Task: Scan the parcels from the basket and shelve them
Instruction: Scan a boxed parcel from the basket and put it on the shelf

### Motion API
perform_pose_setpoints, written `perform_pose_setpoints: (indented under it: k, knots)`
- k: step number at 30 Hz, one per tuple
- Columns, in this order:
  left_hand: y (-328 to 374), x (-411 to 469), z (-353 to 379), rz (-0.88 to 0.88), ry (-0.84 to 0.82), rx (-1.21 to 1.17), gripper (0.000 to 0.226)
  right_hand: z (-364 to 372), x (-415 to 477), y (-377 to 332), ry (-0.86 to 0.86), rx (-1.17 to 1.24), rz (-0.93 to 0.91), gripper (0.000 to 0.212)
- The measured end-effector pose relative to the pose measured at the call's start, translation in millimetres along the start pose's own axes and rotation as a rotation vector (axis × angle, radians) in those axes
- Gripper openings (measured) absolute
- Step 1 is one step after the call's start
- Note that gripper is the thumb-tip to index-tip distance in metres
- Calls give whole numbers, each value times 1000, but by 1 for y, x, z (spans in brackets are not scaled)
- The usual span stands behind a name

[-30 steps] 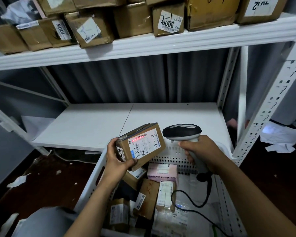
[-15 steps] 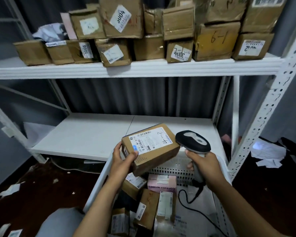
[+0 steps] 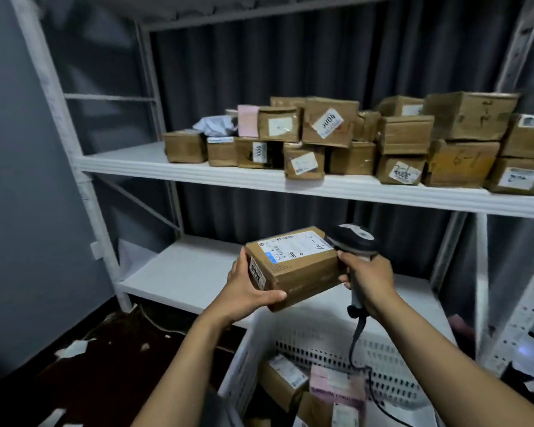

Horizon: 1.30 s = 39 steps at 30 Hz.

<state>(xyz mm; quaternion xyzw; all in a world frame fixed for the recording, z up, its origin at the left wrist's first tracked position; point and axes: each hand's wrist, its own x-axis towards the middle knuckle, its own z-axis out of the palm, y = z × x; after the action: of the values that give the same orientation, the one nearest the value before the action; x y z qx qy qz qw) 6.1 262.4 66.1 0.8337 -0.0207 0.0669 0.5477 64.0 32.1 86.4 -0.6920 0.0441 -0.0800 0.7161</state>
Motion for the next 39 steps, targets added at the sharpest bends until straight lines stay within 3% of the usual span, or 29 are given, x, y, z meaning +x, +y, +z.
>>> perform_pose_setpoints:
  k: [5, 10, 14, 19, 31, 39]
  knots:
    - [5, 0, -61, 29, 219, 3, 132, 66, 9, -38, -124, -57, -44, 25]
    - [10, 11, -113, 87, 558, 30, 124, 124, 22, -77, -173, -163, -129, 29]
    - [13, 42, -152, 36, 845, 64, 122, 156, 30, -103, -184, -237, -184, 21]
    - [22, 96, -189, -11, 1070, 120, 120, 187, 52, -116, -197, -234, -210, 21]
    - [9, 225, -220, 46, 1119, 255, 116, 224, 112, -118, -215, -251, -259, 16]
    - [-3, 276, -222, 56, 1031, 408, 112, 229, 134, -107, -223, -303, -256, 18]
